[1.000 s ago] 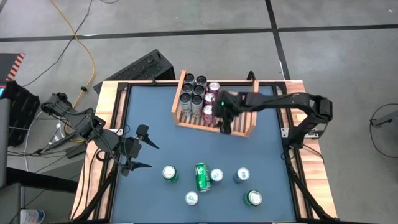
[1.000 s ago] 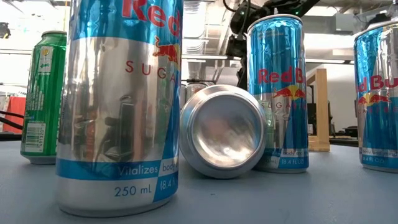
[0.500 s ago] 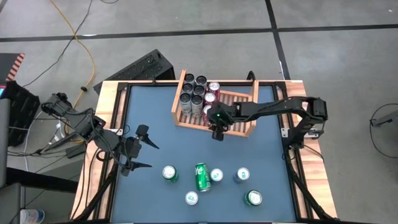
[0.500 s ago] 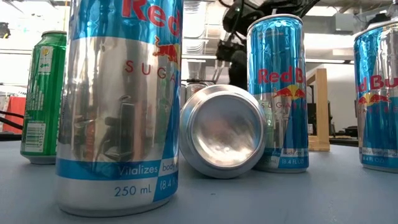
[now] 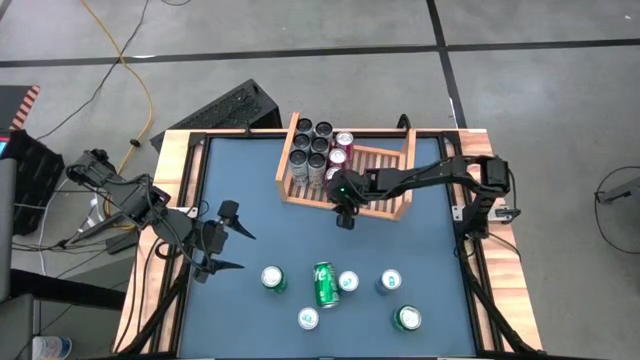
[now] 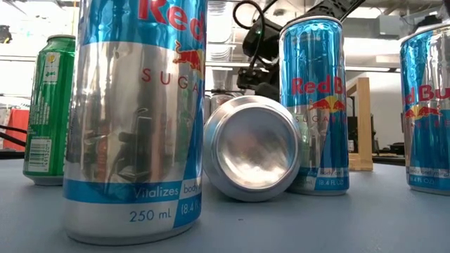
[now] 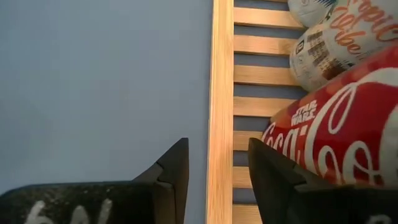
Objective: Place canned beverage on shelf
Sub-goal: Put the red soda can on the shelf aligned with the other red soda can
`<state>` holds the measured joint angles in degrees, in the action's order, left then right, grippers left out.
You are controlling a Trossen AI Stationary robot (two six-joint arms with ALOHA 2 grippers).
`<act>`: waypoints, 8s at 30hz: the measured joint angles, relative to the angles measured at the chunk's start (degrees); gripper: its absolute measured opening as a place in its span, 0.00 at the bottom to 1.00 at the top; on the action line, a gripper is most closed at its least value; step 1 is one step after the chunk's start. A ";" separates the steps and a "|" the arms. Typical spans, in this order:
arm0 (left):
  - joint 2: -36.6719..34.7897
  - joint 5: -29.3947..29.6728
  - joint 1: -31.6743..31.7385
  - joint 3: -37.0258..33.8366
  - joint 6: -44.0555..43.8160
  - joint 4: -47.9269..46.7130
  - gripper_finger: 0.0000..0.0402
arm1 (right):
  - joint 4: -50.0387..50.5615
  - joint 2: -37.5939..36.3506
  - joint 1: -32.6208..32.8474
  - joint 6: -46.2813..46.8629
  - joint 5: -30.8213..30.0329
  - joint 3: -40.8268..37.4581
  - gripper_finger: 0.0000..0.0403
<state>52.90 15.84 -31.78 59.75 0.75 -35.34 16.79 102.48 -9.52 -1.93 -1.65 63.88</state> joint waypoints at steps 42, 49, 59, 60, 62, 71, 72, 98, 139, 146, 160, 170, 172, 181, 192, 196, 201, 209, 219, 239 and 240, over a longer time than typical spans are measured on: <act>37.49 -20.39 33.38 -0.07 19.13 39.34 0.33 | 39.13 -38.70 17.62 6.73 -34.48 22.84 0.29; 42.41 -18.00 35.70 -0.09 17.73 42.44 0.02 | 39.55 -40.24 19.76 7.02 -36.31 22.84 0.27; 48.85 -16.43 39.04 -0.69 22.41 46.57 0.00 | 44.74 -36.03 19.52 9.91 -37.74 21.72 0.27; 48.78 -17.53 39.96 -1.32 22.31 48.26 0.00 | 44.57 -35.54 19.52 9.92 -37.77 21.20 0.27; 48.36 -18.38 41.72 -3.29 21.71 53.98 0.00 | 44.15 -35.19 19.52 9.95 -37.77 19.80 0.26; 48.03 -18.42 42.93 -6.62 19.51 59.99 0.00 | 44.02 -35.30 19.52 12.65 -37.88 16.46 0.26; 48.22 -17.16 42.49 -6.62 19.41 60.13 0.00 | 43.89 -35.30 19.52 12.63 -37.85 16.46 0.26; 55.18 23.01 32.04 -4.30 13.72 66.40 0.00 | 44.66 -35.32 20.13 13.04 -37.07 16.46 0.26; 59.65 18.22 33.21 -3.64 10.53 69.94 0.00 | 47.50 -35.32 22.62 15.45 -37.24 16.46 0.26; 59.67 21.52 33.36 -3.56 10.37 69.72 0.00 | 47.59 -35.32 22.62 15.49 -37.24 16.46 0.26; 59.69 25.67 33.65 -3.58 10.54 68.12 0.00 | 47.58 -35.32 22.62 16.13 -37.18 16.46 0.26; 59.15 23.57 31.06 -3.58 10.13 68.44 0.00 | 47.59 -35.32 22.62 16.13 -37.15 16.46 0.26; 59.13 22.96 30.16 -3.58 11.54 70.52 0.00 | 47.71 -35.32 22.62 16.09 -37.14 16.46 0.26; 60.70 18.18 33.20 -3.56 11.79 76.51 0.00 | 48.26 -35.32 22.62 16.54 -37.13 16.46 0.26; 60.70 17.62 35.14 -3.54 11.46 76.23 0.00 | 48.91 -35.32 22.62 17.09 -37.13 16.46 0.26; 60.67 18.62 35.11 -3.54 11.45 74.97 0.00 | 48.81 -35.18 22.53 17.98 -37.20 16.46 0.26; 60.67 20.67 34.35 -3.54 11.99 73.91 0.00 | 49.04 -33.99 21.34 20.90 -37.26 16.47 0.26; 60.57 20.87 33.29 -3.54 11.83 73.71 0.00 | 48.93 -28.23 17.37 21.16 -37.43 16.50 0.26; 45.79 20.69 25.46 -3.62 16.00 59.22 0.00 | 32.53 -24.38 10.05 9.14 -25.22 7.05 0.26; 5.04 29.94 21.32 -3.69 7.31 22.73 0.00 | 2.75 -11.27 3.54 11.02 -15.52 -7.96 0.05; 4.54 29.92 21.32 -3.69 7.04 22.31 0.00 | 2.54 -10.41 3.52 11.37 -15.38 -7.94 0.03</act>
<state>57.44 45.76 -10.46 56.05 7.78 -13.02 19.32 92.07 -6.00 9.44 -17.03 55.94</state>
